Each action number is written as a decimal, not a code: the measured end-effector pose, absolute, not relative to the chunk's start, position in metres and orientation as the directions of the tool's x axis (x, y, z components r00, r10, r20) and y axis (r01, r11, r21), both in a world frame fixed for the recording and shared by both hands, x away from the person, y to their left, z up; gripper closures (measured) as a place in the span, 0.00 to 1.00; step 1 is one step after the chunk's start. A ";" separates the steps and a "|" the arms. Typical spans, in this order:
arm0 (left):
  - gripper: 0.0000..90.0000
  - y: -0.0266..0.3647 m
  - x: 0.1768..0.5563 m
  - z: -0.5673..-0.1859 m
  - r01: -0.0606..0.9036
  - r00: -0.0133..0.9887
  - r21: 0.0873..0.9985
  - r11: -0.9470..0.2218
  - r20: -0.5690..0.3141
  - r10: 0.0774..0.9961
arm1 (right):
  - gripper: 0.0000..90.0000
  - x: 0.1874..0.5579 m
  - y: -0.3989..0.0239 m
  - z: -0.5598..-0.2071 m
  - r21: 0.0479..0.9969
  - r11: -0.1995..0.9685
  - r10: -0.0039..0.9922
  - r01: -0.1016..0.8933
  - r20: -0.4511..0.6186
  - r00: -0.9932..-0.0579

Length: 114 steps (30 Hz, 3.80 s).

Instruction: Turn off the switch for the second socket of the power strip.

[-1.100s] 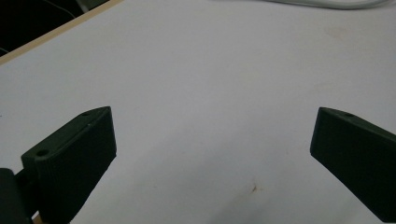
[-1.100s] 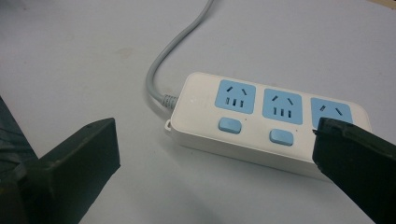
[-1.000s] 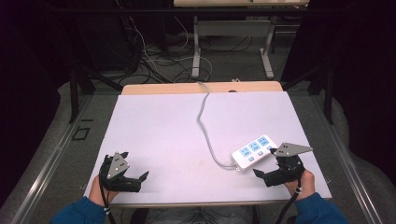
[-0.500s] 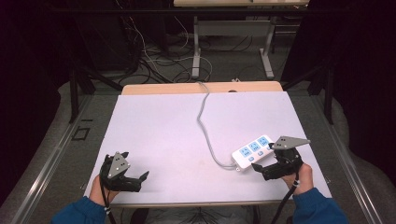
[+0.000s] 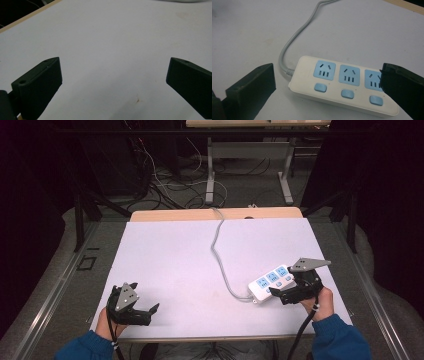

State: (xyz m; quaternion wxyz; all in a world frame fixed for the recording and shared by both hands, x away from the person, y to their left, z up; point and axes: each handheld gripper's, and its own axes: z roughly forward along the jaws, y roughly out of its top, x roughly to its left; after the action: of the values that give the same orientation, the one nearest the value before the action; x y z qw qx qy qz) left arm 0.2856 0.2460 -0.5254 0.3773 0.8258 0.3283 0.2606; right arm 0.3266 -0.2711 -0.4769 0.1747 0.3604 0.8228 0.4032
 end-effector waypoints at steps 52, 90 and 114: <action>0.00 0.246 0.287 -0.526 0.343 0.660 0.790 -0.508 0.182 0.729 | 0.33 0.383 -0.274 -0.498 0.712 0.409 0.765 0.571 0.073 -0.639; 0.00 0.246 0.286 -0.525 0.343 0.658 0.790 -0.508 0.184 0.730 | 1.00 0.363 -0.271 -0.506 0.644 0.485 0.782 0.592 -0.015 -0.623; 0.00 0.246 0.286 -0.526 0.341 0.658 0.792 -0.507 0.184 0.731 | 1.00 0.366 -0.268 -0.516 0.607 0.481 0.810 0.633 -0.032 -0.585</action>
State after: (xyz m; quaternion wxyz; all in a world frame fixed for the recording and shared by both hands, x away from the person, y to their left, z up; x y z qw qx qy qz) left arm 0.2860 0.2456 -0.5257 0.3771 0.8286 0.3233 0.2583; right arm 0.3661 -0.2682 -0.5157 0.1595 0.4267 0.8456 0.2784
